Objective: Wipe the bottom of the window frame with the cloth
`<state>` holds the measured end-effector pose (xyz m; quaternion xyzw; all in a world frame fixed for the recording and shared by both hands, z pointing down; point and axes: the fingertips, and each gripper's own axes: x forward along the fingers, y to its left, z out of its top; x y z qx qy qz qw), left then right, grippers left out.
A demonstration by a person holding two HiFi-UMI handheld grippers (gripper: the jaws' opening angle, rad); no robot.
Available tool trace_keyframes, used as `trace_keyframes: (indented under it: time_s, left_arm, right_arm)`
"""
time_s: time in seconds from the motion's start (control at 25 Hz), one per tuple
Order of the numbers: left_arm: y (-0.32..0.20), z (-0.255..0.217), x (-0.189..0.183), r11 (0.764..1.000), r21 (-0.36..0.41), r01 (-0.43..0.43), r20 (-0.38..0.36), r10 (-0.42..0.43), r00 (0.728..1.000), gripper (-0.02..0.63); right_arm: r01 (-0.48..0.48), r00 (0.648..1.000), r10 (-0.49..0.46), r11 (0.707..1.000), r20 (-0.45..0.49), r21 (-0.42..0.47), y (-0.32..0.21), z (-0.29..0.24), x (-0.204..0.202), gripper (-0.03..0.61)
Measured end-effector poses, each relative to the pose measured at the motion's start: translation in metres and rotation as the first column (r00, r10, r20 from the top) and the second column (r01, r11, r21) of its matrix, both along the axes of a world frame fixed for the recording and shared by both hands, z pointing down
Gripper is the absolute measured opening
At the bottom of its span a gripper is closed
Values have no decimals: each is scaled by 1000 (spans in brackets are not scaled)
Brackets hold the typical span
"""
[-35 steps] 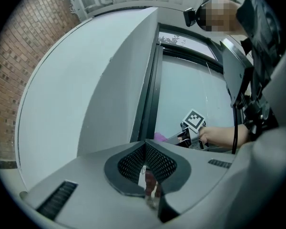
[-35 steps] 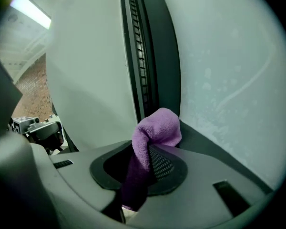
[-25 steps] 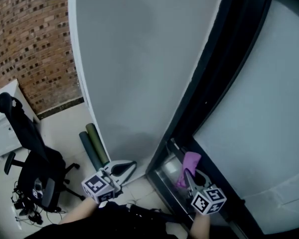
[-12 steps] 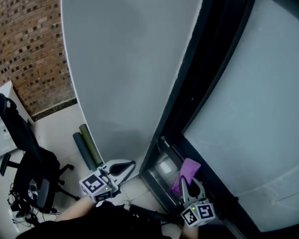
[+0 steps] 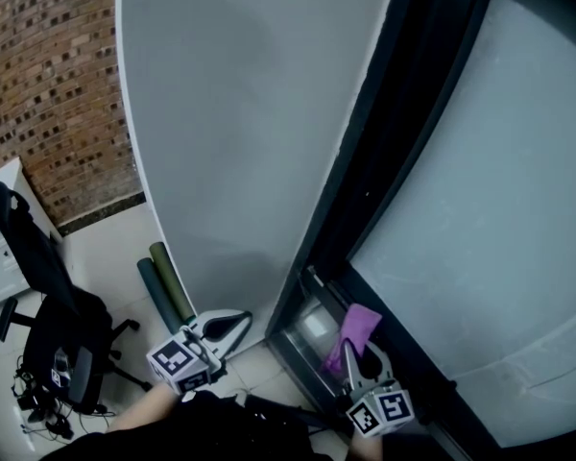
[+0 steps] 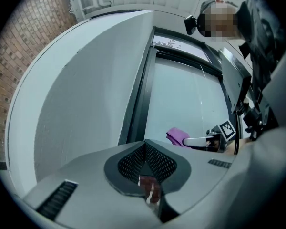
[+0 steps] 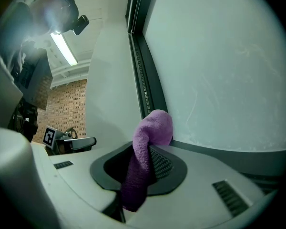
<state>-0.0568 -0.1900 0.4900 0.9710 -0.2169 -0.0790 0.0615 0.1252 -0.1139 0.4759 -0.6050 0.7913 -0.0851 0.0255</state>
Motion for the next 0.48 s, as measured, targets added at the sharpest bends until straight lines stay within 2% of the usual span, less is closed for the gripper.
trace_keyframes:
  time_s: [0.08,0.48]
  left_arm:
    - [-1,1,0,1000,-4,4,-1,-4,1000,5]
    - [-8,-1,-4,1000,-16,4,6,-4,1000,5]
  right_arm:
    - [5,1000,-5,1000,20,3,-1,-1,1,80]
    - [10,1000,-10,1000,5,-14,-9,-2,-6,80]
